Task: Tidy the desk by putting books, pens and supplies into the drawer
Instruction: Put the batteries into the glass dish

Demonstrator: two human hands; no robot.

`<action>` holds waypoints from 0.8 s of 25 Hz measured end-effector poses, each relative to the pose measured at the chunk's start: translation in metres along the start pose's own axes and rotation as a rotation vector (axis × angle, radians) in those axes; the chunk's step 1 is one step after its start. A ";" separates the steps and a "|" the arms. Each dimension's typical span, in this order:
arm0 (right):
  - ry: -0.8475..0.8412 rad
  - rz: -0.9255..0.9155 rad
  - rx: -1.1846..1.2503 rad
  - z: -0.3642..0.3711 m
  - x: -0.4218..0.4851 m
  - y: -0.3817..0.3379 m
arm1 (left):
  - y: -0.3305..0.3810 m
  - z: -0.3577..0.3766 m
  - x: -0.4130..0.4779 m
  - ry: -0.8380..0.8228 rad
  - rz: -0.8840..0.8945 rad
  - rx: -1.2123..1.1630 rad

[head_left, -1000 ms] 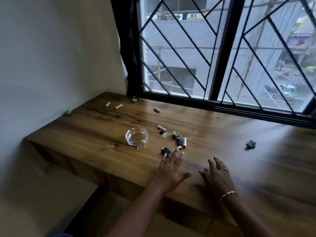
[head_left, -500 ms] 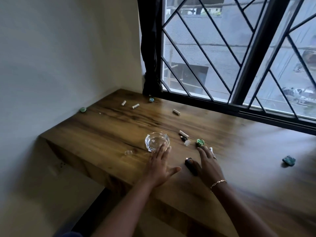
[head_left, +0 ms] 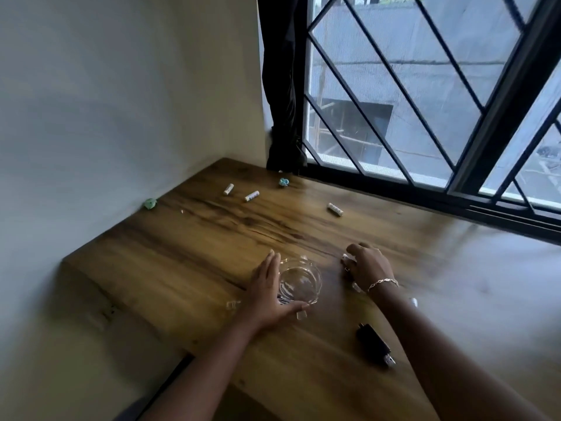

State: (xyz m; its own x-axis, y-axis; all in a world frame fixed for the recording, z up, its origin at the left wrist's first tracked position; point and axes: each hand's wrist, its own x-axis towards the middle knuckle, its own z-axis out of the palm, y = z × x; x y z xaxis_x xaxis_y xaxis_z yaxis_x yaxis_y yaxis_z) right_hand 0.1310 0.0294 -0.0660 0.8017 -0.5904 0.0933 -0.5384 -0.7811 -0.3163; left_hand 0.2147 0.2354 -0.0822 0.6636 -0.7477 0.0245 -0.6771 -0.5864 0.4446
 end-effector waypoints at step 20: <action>-0.156 -0.573 -0.034 0.033 -0.005 -0.078 | -0.084 -0.021 0.088 -0.138 0.135 -0.112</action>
State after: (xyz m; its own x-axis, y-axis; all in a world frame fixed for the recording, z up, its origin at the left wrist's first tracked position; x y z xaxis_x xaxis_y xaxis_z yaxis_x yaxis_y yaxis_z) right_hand 0.1773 0.1001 -0.0729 0.9943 -0.0380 0.0998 -0.0146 -0.9740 -0.2262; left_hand 0.3366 0.2249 -0.0985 0.5145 -0.8570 -0.0285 -0.7122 -0.4456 0.5424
